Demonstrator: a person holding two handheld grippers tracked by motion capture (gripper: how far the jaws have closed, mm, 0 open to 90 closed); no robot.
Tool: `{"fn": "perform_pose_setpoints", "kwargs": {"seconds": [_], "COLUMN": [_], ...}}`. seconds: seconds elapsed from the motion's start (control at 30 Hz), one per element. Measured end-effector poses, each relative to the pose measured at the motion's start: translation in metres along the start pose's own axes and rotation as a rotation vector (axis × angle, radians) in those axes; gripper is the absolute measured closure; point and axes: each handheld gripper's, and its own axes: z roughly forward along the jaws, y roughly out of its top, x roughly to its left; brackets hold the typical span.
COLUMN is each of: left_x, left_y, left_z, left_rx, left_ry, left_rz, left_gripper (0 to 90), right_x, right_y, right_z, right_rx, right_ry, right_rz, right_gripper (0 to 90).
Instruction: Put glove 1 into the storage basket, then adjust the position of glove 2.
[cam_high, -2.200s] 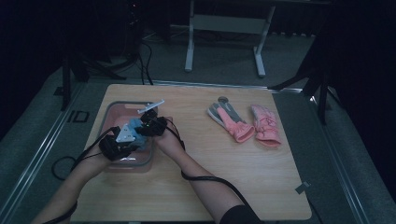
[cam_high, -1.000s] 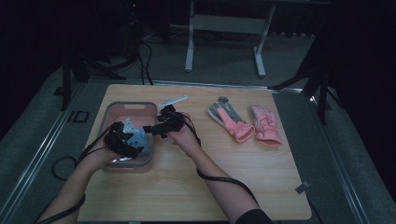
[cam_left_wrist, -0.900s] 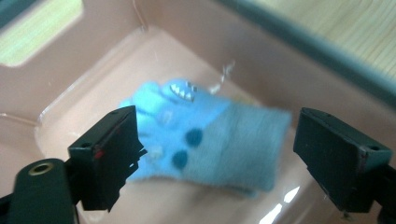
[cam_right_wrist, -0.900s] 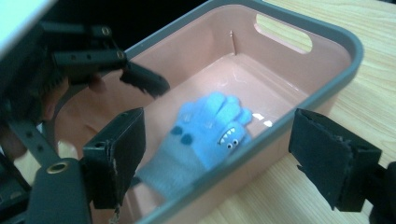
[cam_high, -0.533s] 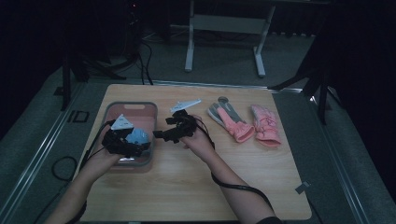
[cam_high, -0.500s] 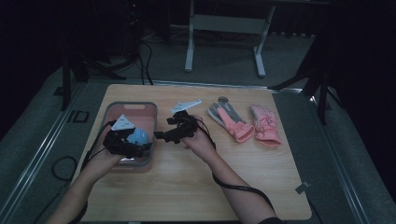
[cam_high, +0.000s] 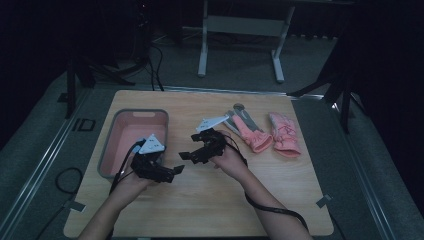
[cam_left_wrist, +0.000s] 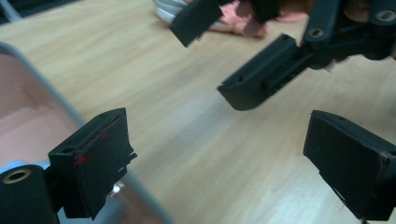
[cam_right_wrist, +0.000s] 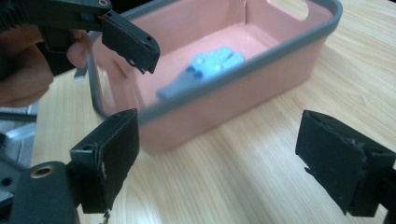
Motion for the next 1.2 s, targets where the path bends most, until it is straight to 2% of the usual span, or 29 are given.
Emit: {"fn": "perform_pose_setpoints", "kwargs": {"seconds": [0.2, 0.33, 0.43, 0.47, 0.53, 0.6, 0.73, 0.83, 1.0, 1.17, 1.2], "left_x": [-0.021, -0.03, -0.036, -0.037, -0.042, -0.045, -0.051, -0.056, -0.063, -0.063, -0.063], "left_y": [-0.004, -0.008, -0.012, -0.013, -0.016, -0.019, -0.026, -0.031, -0.041, -0.051, -0.053], "left_z": [0.011, 0.022, 0.03, 0.033, 0.038, 0.043, 0.054, 0.062, 0.071, 0.077, 0.077], "left_rx": [-0.034, -0.047, -0.053, -0.056, -0.071, -0.069, -0.058, -0.053, -0.063, -0.069, -0.073], "left_ry": [-0.045, -0.062, -0.061, -0.067, -0.047, -0.044, -0.081, -0.103, -0.125, -0.124, -0.119], "left_rz": [0.044, 0.046, 0.044, 0.044, 0.06, 0.068, 0.057, 0.061, 0.072, 0.05, 0.047], "left_gripper": [3.0, 3.0, 3.0, 3.0, 3.0, 3.0, 2.9, 2.8, 2.8, 2.9, 2.9], "right_x": [-0.008, -0.013, -0.018, -0.02, -0.022, -0.025, -0.035, -0.042, -0.057, -0.084, -0.09], "right_y": [-0.019, -0.03, -0.036, -0.039, -0.044, -0.049, -0.056, -0.062, -0.07, -0.075, -0.076], "right_z": [-0.023, -0.037, -0.046, -0.05, -0.057, -0.063, -0.076, -0.085, -0.102, -0.121, -0.124], "right_rx": [-0.019, -0.025, -0.031, -0.033, -0.059, -0.063, -0.051, -0.051, -0.049, -0.05, -0.046], "right_ry": [-0.018, -0.066, -0.074, -0.087, -0.117, -0.133, -0.169, -0.218, -0.269, -0.344, -0.371], "right_rz": [0.042, 0.044, 0.043, 0.036, -0.003, -0.004, 0.007, -0.021, 0.003, 0.07, 0.077], "right_gripper": [12.6, 11.5, 11.7, 13.1, 16.2, 19.5, 25.6, 30.5, 38.4, 55.3, 60.0]}}
